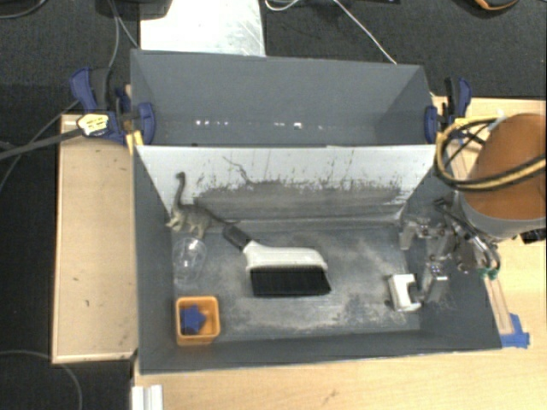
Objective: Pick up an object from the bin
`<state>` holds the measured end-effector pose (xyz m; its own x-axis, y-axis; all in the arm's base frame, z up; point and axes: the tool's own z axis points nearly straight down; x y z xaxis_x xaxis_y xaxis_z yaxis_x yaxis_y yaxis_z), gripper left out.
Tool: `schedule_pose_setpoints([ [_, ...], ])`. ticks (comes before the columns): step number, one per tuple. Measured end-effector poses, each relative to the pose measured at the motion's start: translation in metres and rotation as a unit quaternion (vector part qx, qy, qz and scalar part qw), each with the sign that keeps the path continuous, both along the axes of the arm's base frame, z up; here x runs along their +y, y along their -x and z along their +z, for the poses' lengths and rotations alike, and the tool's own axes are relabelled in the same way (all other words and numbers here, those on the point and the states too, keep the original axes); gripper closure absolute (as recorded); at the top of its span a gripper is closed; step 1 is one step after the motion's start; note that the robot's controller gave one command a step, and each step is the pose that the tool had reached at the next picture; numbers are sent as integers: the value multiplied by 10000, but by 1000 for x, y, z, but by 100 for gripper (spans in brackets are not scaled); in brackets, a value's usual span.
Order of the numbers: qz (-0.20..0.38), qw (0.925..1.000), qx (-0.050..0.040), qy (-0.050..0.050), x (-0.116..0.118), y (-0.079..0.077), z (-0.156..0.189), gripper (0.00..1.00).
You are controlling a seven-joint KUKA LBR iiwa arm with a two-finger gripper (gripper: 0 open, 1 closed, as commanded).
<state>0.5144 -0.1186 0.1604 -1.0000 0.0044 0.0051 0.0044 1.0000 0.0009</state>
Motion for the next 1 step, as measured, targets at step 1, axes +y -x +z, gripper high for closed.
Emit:
schedule_pose_setpoints([
  [1,37,10000,-42,7,1,-2,5,0],
])
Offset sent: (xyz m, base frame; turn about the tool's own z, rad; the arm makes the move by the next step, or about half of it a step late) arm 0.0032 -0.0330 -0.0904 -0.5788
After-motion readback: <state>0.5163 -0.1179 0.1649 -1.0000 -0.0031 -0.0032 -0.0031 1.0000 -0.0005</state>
